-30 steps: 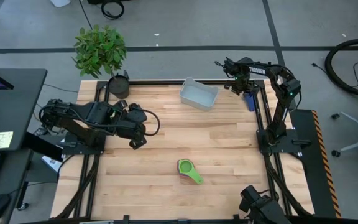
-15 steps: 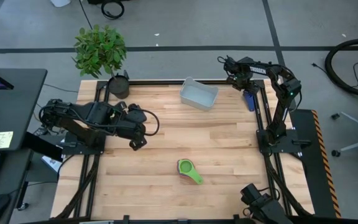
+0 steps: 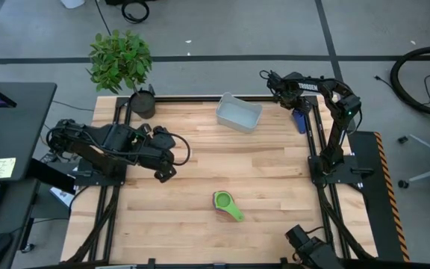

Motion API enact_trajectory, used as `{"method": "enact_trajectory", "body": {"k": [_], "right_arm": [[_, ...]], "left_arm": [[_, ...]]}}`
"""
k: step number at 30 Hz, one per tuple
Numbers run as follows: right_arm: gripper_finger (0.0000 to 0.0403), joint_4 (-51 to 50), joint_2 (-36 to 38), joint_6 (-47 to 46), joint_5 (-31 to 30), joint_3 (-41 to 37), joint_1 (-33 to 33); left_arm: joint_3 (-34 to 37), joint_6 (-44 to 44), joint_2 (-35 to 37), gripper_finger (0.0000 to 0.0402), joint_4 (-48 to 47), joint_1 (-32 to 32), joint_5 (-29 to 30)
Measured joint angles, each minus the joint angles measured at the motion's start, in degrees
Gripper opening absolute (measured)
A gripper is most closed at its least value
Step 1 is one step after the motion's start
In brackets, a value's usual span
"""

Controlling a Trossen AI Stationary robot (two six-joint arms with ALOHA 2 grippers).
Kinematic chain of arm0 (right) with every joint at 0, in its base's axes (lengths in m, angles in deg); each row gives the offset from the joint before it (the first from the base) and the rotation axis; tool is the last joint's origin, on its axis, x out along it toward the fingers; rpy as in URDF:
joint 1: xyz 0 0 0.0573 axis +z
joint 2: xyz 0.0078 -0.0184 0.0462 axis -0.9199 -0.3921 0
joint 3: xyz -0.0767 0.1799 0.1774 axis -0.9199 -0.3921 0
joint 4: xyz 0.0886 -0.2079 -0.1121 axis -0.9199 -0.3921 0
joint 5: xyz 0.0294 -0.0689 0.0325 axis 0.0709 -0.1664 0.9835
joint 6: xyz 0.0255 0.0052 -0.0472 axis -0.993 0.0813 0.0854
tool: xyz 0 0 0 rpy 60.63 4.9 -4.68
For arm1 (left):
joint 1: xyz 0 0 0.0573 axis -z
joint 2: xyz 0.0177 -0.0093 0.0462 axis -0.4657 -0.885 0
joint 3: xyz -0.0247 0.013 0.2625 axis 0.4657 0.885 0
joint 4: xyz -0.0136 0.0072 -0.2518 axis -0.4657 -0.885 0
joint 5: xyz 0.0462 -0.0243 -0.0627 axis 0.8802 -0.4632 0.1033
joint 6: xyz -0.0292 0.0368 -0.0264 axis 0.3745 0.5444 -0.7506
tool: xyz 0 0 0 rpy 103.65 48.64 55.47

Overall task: Nest measuring cups in basket
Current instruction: Stack the dark blue measuring cup on top of the green measuring cup

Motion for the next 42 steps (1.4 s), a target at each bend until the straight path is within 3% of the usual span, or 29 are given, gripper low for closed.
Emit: {"method": "enact_trajectory", "body": {"k": [14,25,36,42], "right_arm": [[0.009,2.96,0.0,2.71,-3.71,-3.39,2.31],[0.0013,4.15,0.0,2.6,-4.59,-3.99,2.47],[0.0011,4.94,0.0,4.02,-3.65,-4.32,2.47],[0.0011,7.39,0.11,12.68,-0.29,-4.25,2.47]], "left_arm": [[0.0,-1.07,-0.02,0.0005,0.0,0.0,0.02],[0.0,-1.07,-0.02,0.0005,0.0,0.0,0.02],[0.0,-1.03,0.0,0.0005,0.0,0.0,0.0],[0.0,-0.39,-0.02,0.0005,0.0,0.0,0.02]]}}
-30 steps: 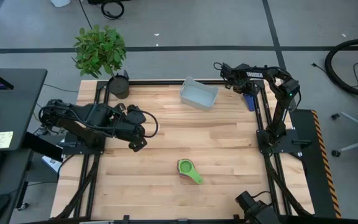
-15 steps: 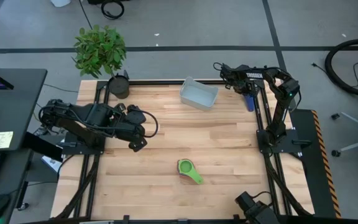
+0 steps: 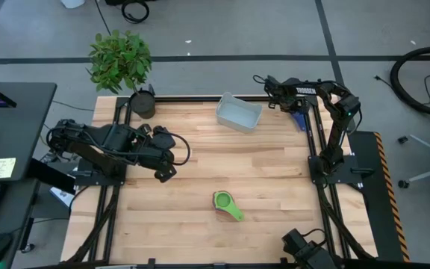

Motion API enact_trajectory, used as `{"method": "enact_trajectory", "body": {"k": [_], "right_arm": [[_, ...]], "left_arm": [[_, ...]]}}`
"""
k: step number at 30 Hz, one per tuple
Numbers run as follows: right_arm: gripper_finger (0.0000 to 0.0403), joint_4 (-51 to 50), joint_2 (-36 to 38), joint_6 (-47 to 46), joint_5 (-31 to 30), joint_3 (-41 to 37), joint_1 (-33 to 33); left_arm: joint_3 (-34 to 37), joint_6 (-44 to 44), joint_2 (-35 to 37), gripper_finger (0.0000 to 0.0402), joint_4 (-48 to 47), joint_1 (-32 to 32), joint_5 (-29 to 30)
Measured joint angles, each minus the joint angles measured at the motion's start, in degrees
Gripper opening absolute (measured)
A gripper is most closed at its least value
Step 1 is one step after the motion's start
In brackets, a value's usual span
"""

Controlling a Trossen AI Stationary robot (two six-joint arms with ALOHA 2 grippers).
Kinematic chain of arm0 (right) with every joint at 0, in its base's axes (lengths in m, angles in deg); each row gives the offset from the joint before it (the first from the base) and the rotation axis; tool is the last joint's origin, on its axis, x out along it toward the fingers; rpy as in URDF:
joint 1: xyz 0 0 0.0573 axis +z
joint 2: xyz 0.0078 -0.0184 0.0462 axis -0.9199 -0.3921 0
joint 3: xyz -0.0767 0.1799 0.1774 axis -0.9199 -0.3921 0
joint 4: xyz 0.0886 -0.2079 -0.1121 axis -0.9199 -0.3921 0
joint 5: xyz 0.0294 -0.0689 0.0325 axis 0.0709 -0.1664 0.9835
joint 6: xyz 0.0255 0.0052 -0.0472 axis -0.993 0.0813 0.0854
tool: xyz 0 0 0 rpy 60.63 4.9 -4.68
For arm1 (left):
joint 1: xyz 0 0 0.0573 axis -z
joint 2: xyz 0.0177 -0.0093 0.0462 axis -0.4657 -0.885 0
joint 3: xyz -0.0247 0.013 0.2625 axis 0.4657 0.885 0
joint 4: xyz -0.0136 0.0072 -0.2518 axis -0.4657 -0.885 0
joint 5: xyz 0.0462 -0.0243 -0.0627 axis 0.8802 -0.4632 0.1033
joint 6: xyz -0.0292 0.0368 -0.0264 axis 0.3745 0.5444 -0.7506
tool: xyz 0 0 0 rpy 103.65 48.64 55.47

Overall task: Nest measuring cups in basket
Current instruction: Stack the dark blue measuring cup on top of the green measuring cup

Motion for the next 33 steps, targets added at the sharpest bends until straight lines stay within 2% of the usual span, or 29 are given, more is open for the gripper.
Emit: {"method": "enact_trajectory", "body": {"k": [6,15,33], "right_arm": [[0.0011,0.38,0.26,3.27,2.3,0.14,0.09],[0.0011,-0.55,0.09,7.28,6.68,4.35,1.27],[0.001,-6.96,0.09,9.52,9.83,5.09,12.9]], "left_arm": [[0.0,1.14,0.02,0.0005,0.0,0.38,0.0],[0.0,2.14,0.01,0.0005,0.01,2.0,0.11],[0.0,2.99,0.01,0.0005,0.0,5.77,0.66]]}}
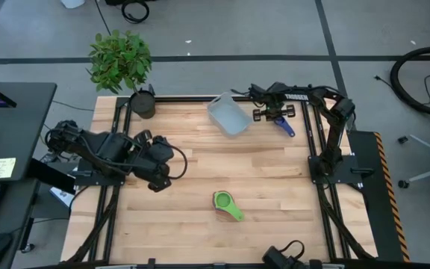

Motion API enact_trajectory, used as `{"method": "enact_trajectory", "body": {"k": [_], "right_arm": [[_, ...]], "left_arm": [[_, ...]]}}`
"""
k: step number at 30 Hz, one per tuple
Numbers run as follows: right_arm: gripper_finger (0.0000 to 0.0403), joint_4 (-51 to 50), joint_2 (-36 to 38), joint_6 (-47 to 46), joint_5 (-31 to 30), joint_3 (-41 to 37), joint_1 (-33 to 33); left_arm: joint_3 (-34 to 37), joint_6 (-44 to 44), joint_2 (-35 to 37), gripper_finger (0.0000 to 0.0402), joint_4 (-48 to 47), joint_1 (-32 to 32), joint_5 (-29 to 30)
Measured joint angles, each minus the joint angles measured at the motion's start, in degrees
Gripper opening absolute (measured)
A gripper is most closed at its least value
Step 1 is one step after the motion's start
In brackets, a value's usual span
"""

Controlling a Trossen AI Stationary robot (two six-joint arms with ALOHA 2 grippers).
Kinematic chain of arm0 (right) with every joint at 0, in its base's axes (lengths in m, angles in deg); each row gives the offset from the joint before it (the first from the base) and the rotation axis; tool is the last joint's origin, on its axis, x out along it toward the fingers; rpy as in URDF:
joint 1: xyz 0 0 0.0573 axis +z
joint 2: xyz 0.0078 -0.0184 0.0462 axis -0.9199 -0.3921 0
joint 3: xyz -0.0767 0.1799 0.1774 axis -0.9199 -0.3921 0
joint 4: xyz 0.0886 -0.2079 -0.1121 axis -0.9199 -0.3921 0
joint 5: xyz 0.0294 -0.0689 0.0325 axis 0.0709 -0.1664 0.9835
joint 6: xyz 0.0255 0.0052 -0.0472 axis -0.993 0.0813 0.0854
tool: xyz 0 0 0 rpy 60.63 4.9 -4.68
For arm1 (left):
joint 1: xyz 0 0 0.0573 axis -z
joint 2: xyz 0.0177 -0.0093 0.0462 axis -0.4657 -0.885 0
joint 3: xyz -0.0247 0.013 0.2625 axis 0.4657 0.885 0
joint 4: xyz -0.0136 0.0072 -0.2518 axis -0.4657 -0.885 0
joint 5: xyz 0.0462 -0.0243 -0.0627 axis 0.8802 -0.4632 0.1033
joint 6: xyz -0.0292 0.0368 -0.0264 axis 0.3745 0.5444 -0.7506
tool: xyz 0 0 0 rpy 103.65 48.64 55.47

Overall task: Nest measuring cups in basket
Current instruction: Stack the dark blue measuring cup on top of the green measuring cup

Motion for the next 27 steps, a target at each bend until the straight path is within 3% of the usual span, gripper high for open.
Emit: {"method": "enact_trajectory", "body": {"k": [15,27], "right_arm": [[0.001,-6.12,0.69,4.83,4.71,0.02,15.23],[0.001,-9.41,8.67,-8.39,4.89,0.02,29.99]], "left_arm": [[0.0,-0.07,-0.01,0.0005,0.02,3.59,0.92],[0.0,-0.61,0.02,0.0005,0.0,3.56,0.94]]}}
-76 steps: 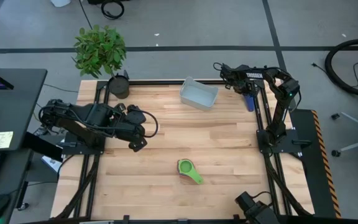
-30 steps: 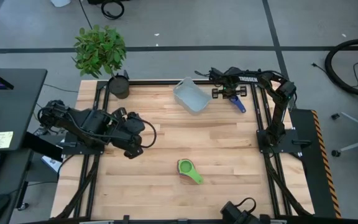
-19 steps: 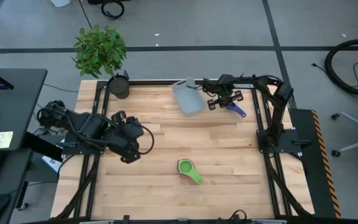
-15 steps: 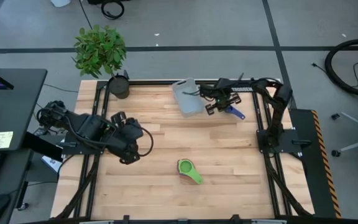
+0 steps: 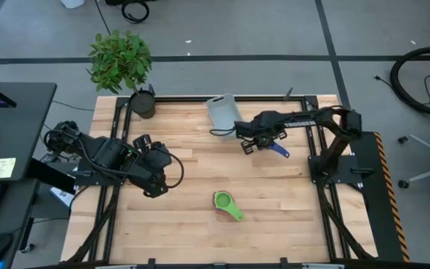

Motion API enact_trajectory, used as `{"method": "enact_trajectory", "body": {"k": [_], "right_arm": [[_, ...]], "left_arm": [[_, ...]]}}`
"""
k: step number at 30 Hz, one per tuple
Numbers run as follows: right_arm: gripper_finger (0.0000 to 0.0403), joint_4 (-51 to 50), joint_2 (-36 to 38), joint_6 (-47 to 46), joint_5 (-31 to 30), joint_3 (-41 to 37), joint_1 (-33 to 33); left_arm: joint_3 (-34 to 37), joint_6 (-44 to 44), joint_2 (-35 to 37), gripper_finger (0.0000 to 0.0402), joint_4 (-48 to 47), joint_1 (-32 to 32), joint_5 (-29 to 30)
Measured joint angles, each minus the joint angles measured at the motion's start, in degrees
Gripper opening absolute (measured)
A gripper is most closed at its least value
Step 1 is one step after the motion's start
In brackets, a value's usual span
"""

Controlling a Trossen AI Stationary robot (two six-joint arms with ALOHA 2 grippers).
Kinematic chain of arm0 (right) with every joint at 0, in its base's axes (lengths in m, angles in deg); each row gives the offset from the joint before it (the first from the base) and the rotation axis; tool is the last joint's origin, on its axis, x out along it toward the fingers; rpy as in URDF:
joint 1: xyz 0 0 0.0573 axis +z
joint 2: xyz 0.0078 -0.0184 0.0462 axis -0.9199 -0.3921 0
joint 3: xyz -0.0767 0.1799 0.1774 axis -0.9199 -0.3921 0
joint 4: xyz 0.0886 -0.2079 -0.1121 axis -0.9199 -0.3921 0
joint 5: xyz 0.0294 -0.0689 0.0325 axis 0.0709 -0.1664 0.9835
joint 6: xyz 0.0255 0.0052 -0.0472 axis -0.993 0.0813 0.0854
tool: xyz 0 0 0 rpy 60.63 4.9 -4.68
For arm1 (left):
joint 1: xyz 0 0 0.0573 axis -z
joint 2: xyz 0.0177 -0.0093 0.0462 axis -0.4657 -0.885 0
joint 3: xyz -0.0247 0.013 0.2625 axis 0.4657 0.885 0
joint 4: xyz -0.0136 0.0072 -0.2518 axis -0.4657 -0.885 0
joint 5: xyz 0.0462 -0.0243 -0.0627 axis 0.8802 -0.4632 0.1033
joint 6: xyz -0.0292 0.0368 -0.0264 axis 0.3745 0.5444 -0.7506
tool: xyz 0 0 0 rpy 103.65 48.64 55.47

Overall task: Nest measuring cups in basket
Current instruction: Stack the dark blue measuring cup on top of the green measuring cup

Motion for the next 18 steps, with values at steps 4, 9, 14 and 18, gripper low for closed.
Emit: {"method": "enact_trajectory", "body": {"k": [4,9,14,18], "right_arm": [[0.001,-1.55,4.72,-5.62,-0.64,0.0,5.23],[0.001,-1.68,9.57,-13.22,0.18,0.23,12.62],[0.001,-2.62,10.27,-19.32,0.17,4.95,20.41],[0.001,-4.52,7.42,-22.13,-2.82,11.7,24.59]], "left_arm": [[0.01,0.04,-0.02,0.0005,0.0,0.0,0.39],[0.0,2.07,0.0,0.0005,0.01,-0.02,0.46],[0.0,4.61,0.17,0.0005,0.0,-0.02,0.61],[0.0,5.13,0.17,0.0005,0.0,-0.02,0.61]]}}
